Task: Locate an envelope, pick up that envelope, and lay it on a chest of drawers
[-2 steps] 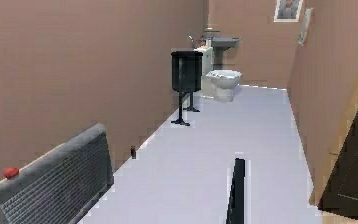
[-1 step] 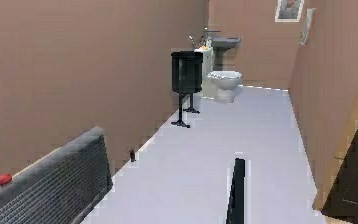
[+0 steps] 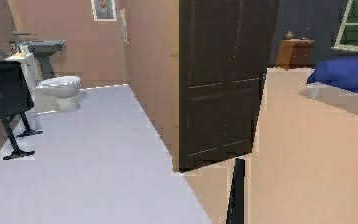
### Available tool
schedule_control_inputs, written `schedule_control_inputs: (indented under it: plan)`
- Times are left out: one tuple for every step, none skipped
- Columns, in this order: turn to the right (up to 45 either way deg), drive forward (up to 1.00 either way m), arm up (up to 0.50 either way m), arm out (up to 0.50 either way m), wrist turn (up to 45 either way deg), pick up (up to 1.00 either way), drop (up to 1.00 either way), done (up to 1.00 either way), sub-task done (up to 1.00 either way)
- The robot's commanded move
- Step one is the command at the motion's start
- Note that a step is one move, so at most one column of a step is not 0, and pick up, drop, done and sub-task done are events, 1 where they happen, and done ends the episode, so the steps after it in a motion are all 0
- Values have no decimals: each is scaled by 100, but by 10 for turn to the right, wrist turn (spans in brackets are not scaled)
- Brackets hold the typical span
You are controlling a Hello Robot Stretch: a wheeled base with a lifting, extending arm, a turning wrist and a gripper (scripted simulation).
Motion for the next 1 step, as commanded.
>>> schedule_control_inputs:
  plan:
    - [180, 0, 0, 0, 0, 0, 0, 0, 0]
